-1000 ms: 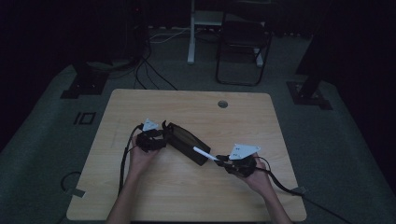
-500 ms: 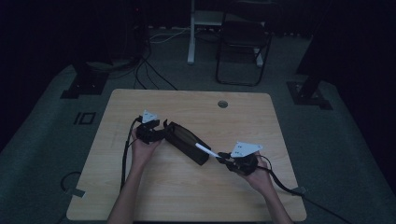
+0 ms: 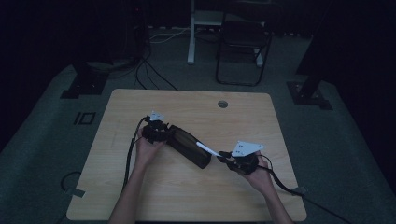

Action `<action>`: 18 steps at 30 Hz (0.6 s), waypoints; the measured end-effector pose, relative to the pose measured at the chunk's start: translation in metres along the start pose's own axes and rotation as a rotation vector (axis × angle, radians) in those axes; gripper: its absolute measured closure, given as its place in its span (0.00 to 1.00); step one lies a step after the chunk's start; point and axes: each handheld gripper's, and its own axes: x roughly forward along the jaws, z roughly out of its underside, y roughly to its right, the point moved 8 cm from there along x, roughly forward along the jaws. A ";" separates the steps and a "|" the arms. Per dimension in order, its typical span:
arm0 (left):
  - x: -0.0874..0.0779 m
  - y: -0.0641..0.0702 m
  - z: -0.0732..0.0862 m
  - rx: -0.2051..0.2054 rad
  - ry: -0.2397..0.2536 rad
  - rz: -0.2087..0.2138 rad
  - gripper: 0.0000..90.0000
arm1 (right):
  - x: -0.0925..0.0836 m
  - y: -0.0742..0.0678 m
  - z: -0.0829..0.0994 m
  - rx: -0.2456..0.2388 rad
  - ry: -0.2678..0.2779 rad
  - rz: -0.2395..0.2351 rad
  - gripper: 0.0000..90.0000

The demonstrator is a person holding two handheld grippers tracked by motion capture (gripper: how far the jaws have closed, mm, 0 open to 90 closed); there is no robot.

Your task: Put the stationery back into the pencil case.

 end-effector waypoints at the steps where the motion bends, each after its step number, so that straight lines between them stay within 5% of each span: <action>1: -0.001 0.004 0.002 0.004 -0.002 0.005 0.49 | 0.000 0.000 0.000 0.001 0.000 0.001 0.87; 5: -0.005 0.024 0.011 -0.005 0.002 0.027 0.49 | -0.001 0.001 0.000 0.005 0.001 0.009 0.87; 9: -0.011 0.041 0.013 0.028 0.012 0.028 0.45 | -0.002 0.003 -0.001 0.014 0.000 0.018 0.87; 18: -0.045 0.047 0.009 0.059 0.100 0.013 0.42 | -0.010 0.005 -0.013 0.028 0.017 0.053 0.87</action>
